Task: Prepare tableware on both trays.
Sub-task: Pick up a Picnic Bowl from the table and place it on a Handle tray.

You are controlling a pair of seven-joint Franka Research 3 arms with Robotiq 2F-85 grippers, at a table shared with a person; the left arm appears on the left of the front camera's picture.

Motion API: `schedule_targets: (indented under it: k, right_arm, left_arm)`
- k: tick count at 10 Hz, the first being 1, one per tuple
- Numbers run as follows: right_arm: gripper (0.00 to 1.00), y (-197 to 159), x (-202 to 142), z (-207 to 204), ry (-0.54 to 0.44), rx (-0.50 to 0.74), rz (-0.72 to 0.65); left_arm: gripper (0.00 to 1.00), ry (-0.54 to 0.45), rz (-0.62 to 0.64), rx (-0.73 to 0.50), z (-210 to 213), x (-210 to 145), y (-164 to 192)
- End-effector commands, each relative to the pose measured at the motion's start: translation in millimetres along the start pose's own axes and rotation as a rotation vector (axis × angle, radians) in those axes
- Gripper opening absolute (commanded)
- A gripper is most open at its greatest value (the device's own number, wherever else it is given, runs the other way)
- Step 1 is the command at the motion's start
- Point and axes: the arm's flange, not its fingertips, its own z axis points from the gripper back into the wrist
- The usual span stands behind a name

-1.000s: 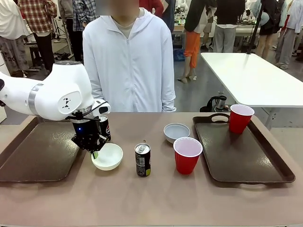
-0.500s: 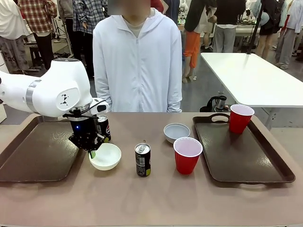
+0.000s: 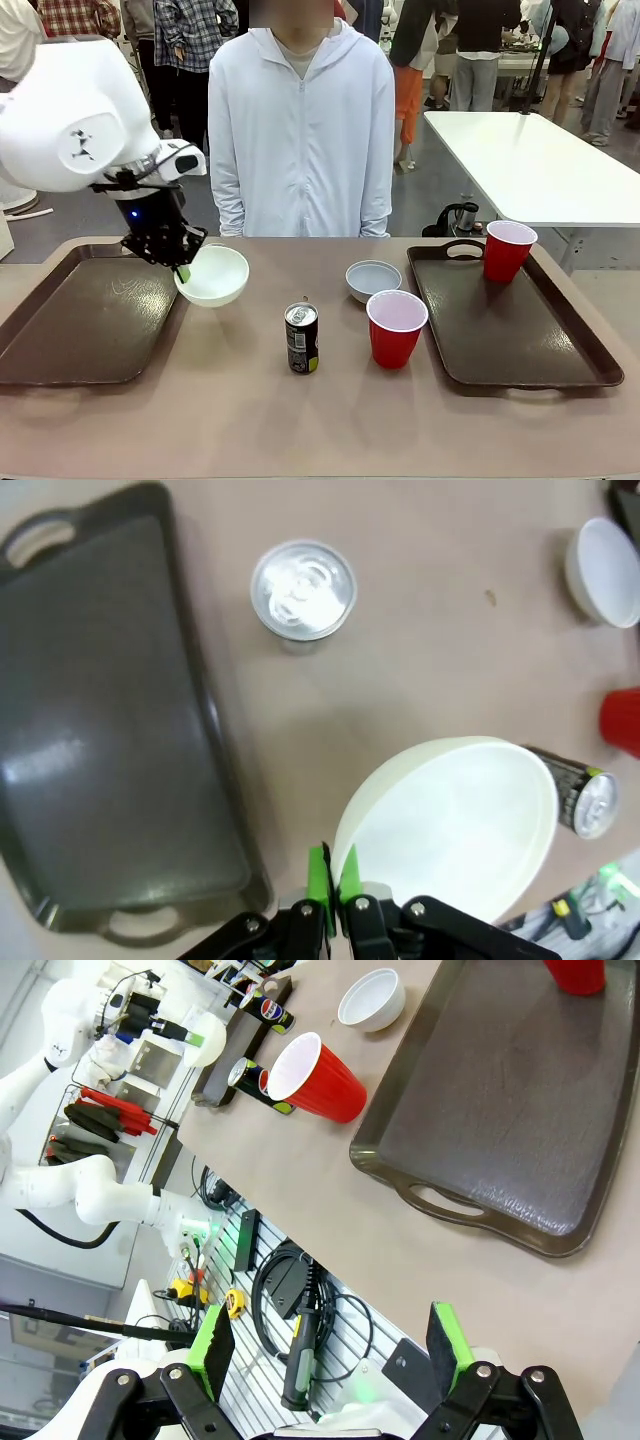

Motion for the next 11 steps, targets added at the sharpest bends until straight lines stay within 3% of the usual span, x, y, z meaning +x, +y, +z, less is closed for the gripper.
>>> schedule_targets:
  k: [1, 4, 11]
  right_arm:
    - [1.0, 0, 1, 0, -0.012, 0.012, 0.014]
    - [1.0, 0, 1, 0, -0.012, 0.012, 0.014]
    - [1.0, 0, 1, 0, -0.012, 0.012, 0.014]
  left_arm:
    - [0.0, 0.064, -0.007, -0.05, -12, -4, 26]
    - [0.0, 0.122, -0.027, -0.039, 6, -26, 76]
    - [0.0, 0.061, 0.22, 0.023, 28, -41, 215]
